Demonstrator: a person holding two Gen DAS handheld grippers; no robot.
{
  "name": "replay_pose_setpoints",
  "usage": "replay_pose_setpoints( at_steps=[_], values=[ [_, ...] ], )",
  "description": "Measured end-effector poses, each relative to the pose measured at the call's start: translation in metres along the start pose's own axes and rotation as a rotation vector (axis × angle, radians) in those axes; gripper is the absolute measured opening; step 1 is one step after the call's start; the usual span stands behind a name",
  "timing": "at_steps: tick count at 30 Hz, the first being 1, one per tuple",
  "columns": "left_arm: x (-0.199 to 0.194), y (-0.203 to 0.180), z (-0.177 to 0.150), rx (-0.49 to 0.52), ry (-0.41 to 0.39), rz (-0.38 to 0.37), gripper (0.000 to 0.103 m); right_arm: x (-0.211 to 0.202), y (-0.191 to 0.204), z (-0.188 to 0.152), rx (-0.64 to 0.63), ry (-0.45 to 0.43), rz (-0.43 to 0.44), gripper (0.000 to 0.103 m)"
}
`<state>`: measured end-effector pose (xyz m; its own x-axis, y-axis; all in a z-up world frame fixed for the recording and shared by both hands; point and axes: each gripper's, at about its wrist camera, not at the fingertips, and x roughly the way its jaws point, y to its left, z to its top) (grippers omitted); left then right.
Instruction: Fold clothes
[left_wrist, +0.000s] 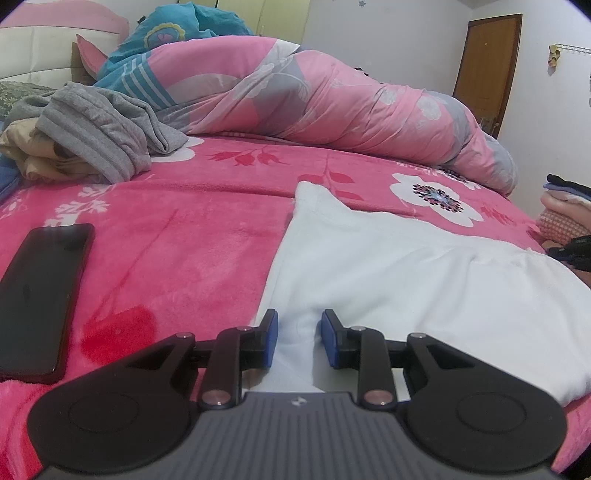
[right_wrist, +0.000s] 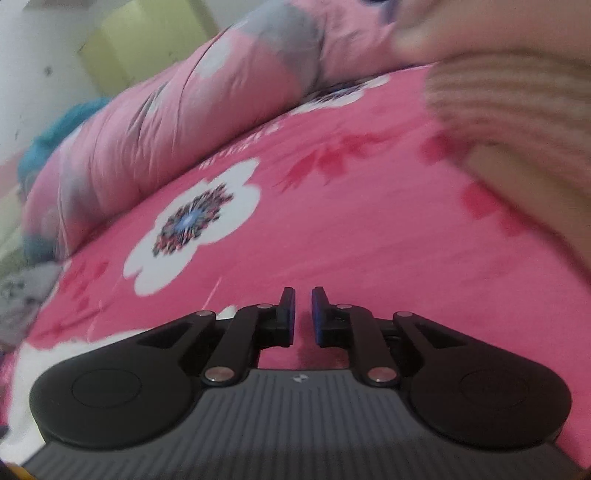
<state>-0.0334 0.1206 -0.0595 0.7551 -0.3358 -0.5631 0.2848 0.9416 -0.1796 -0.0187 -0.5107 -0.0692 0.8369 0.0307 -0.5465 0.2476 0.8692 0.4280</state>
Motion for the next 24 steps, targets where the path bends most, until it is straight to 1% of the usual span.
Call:
replay_pose_setpoints(
  at_steps=[2, 4, 6, 9, 11, 12, 13, 14, 15, 17, 20, 21, 23, 24],
  values=[
    [0.0, 0.0, 0.001, -0.004, 0.001, -0.001, 0.029, -0.028, 0.0, -0.003, -0.013, -0.007, 0.02, 0.011],
    [-0.001, 0.0, 0.002, -0.005, 0.005, 0.0, 0.029, -0.051, 0.002, -0.01, -0.025, 0.007, 0.055, 0.011],
    [-0.001, -0.001, 0.003, 0.0, 0.01, 0.003, 0.03, -0.073, 0.01, -0.022, -0.073, 0.027, 0.092, 0.014],
    [-0.002, -0.003, 0.005, 0.012, 0.016, 0.016, 0.031, -0.098, 0.043, -0.051, -0.292, 0.019, 0.108, 0.014],
    [-0.002, -0.003, 0.005, 0.013, 0.018, 0.027, 0.034, -0.108, 0.058, -0.072, -0.436, 0.018, 0.13, 0.014],
    [-0.002, -0.002, 0.005, 0.013, 0.018, 0.031, 0.037, -0.107, 0.06, -0.083, -0.485, 0.053, 0.124, 0.01],
    [-0.002, -0.002, 0.005, 0.011, 0.018, 0.032, 0.037, -0.104, 0.061, -0.093, -0.525, 0.095, 0.107, 0.01],
    [-0.002, 0.0, 0.005, 0.005, 0.017, 0.029, 0.037, -0.101, 0.057, -0.103, -0.568, 0.138, 0.055, 0.009],
    [-0.002, 0.001, 0.004, 0.0, 0.017, 0.027, 0.037, -0.099, 0.048, -0.113, -0.608, 0.166, -0.016, 0.009],
    [-0.002, 0.002, 0.004, -0.003, 0.017, 0.026, 0.037, -0.109, 0.032, -0.114, -0.585, 0.156, -0.06, 0.008],
    [-0.002, 0.001, 0.004, 0.006, 0.017, 0.032, 0.039, -0.123, 0.028, -0.103, -0.598, 0.107, -0.201, 0.01],
    [-0.002, 0.0, 0.004, 0.007, 0.017, 0.034, 0.039, -0.124, 0.032, -0.099, -0.601, 0.088, -0.2, 0.01],
    [-0.003, -0.001, 0.004, 0.01, 0.018, 0.041, 0.039, -0.122, 0.043, -0.091, -0.605, 0.049, -0.156, 0.01],
    [-0.003, -0.002, 0.004, 0.012, 0.018, 0.045, 0.039, -0.119, 0.053, -0.089, -0.629, 0.024, -0.128, 0.01]
  ],
)
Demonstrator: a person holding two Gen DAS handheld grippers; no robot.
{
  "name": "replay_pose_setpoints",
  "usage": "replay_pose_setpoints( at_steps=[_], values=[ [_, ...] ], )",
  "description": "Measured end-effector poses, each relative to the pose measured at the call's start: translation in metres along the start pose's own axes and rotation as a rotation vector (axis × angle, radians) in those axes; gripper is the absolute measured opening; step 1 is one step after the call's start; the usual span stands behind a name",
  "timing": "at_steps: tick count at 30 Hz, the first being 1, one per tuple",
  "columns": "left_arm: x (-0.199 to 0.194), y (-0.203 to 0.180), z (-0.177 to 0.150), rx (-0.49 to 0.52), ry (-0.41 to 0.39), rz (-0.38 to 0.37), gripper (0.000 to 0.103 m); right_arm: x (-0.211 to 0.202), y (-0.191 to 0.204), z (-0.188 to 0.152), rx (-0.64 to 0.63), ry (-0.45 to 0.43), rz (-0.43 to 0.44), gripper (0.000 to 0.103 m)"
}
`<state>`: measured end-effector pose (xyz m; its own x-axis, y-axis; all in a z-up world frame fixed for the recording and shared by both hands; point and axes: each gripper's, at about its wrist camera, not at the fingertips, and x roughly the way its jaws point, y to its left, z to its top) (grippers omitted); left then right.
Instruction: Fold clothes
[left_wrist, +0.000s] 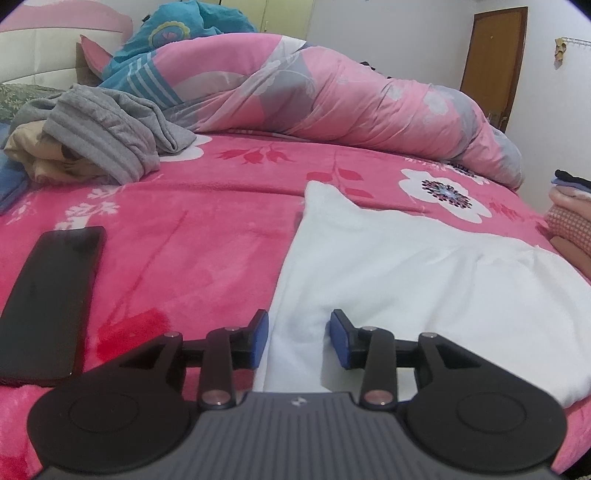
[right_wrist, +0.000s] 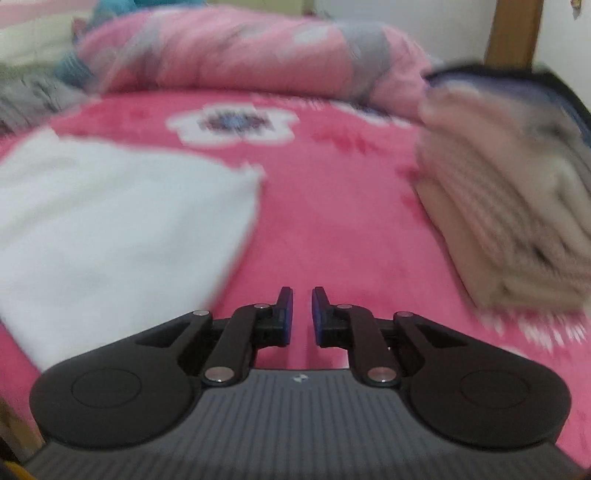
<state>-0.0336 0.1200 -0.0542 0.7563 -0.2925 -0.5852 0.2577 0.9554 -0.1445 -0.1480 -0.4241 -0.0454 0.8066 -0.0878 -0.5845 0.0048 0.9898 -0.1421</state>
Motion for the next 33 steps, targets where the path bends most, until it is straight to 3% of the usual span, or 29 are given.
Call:
replay_pose_setpoints(
  at_steps=[4, 6, 8, 12, 16, 20, 23, 25, 27, 29, 33],
  values=[
    [0.0, -0.002, 0.0, 0.009, 0.001, 0.013, 0.04, 0.03, 0.037, 0.028, -0.103, -0.078, 0.107, 0.01],
    [0.0, -0.001, 0.0, 0.013, 0.0, 0.014, 0.041, 0.053, 0.042, 0.031, -0.1, -0.038, 0.157, 0.008],
    [0.0, 0.001, -0.001, 0.013, -0.004, 0.011, 0.043, 0.067, 0.032, 0.023, -0.092, 0.021, 0.127, 0.009],
    [0.0, 0.004, -0.001, 0.016, -0.008, -0.006, 0.044, 0.049, -0.011, -0.002, 0.016, 0.109, -0.046, 0.01],
    [-0.008, 0.003, 0.002, 0.044, -0.029, 0.012, 0.043, 0.01, -0.016, 0.009, 0.053, 0.048, -0.077, 0.01],
    [-0.038, 0.006, 0.002, 0.033, -0.098, 0.053, 0.043, -0.004, 0.034, 0.045, -0.018, -0.075, 0.094, 0.01],
    [-0.055, 0.007, -0.001, 0.035, -0.123, 0.056, 0.043, -0.004, 0.084, 0.05, -0.086, -0.074, 0.268, 0.01],
    [-0.062, 0.009, -0.004, 0.036, -0.125, 0.046, 0.043, -0.004, 0.107, 0.037, -0.134, -0.029, 0.333, 0.009],
    [-0.068, 0.011, -0.009, 0.036, -0.117, 0.033, 0.043, -0.007, 0.105, 0.006, -0.145, 0.055, 0.305, 0.009],
    [-0.075, 0.016, -0.014, 0.023, -0.111, 0.021, 0.043, -0.021, 0.081, -0.023, -0.076, 0.092, 0.273, 0.008],
    [-0.098, 0.031, -0.023, -0.083, -0.107, -0.035, 0.044, -0.068, 0.038, -0.047, 0.058, 0.134, 0.072, 0.012]
  ],
)
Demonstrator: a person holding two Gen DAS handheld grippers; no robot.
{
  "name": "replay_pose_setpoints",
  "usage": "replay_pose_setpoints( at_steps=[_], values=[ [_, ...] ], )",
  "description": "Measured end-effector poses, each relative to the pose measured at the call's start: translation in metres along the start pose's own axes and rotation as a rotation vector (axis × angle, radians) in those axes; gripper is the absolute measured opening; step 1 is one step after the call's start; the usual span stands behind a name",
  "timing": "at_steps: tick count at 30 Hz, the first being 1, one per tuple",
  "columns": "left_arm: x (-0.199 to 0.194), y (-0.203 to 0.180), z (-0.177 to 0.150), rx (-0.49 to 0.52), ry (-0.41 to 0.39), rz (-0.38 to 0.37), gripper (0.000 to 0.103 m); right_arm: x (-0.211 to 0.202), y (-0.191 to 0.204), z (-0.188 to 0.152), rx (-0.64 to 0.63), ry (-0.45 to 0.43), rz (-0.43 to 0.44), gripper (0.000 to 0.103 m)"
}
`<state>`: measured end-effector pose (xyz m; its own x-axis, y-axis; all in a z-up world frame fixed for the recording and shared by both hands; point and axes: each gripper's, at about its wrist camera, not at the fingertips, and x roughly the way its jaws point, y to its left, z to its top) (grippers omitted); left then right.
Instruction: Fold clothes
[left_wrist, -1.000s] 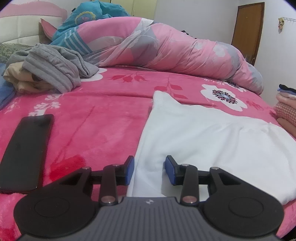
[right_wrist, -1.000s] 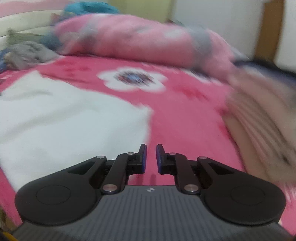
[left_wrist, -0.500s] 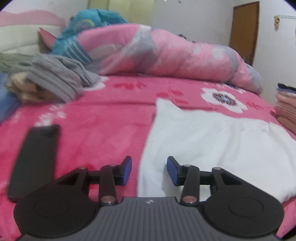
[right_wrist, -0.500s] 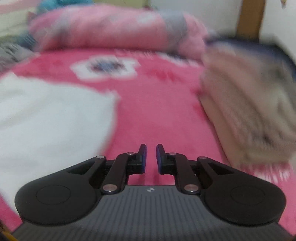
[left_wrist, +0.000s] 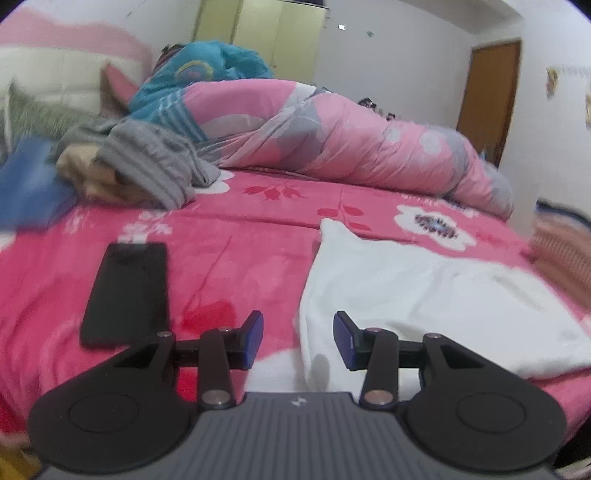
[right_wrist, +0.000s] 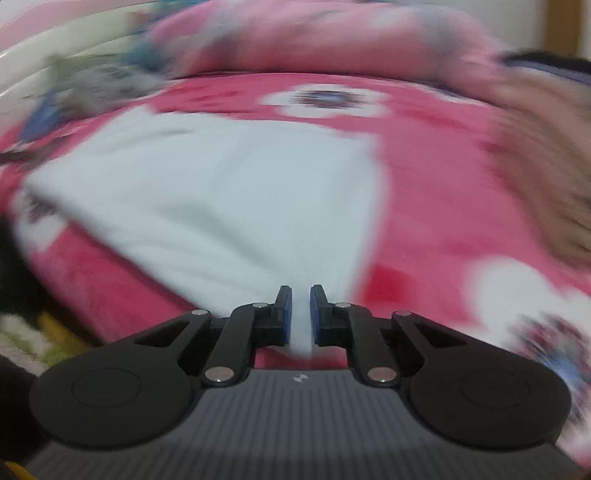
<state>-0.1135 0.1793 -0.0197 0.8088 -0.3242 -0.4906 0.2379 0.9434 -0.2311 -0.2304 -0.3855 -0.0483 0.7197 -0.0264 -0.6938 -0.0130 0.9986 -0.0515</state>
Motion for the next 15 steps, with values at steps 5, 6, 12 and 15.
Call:
replay_pose_setpoints(
  at_steps=[5, 6, 12, 15],
  values=[
    [-0.016, 0.015, -0.015, -0.287, 0.069, -0.149, 0.051, -0.021, -0.039, -0.022, 0.416, -0.106, 0.066, 0.021],
    [-0.012, 0.017, -0.021, -0.354, 0.097, -0.188, 0.052, -0.017, -0.043, -0.028, 0.506, -0.116, 0.108, 0.03],
    [0.026, 0.025, -0.033, -0.594, 0.109, -0.18, 0.051, 0.024, -0.053, -0.05, 0.862, -0.091, 0.292, 0.044],
    [0.042, 0.028, -0.031, -0.647, 0.085, -0.144, 0.02, 0.036, -0.045, -0.047, 0.866, -0.09, 0.318, 0.044]
  ],
)
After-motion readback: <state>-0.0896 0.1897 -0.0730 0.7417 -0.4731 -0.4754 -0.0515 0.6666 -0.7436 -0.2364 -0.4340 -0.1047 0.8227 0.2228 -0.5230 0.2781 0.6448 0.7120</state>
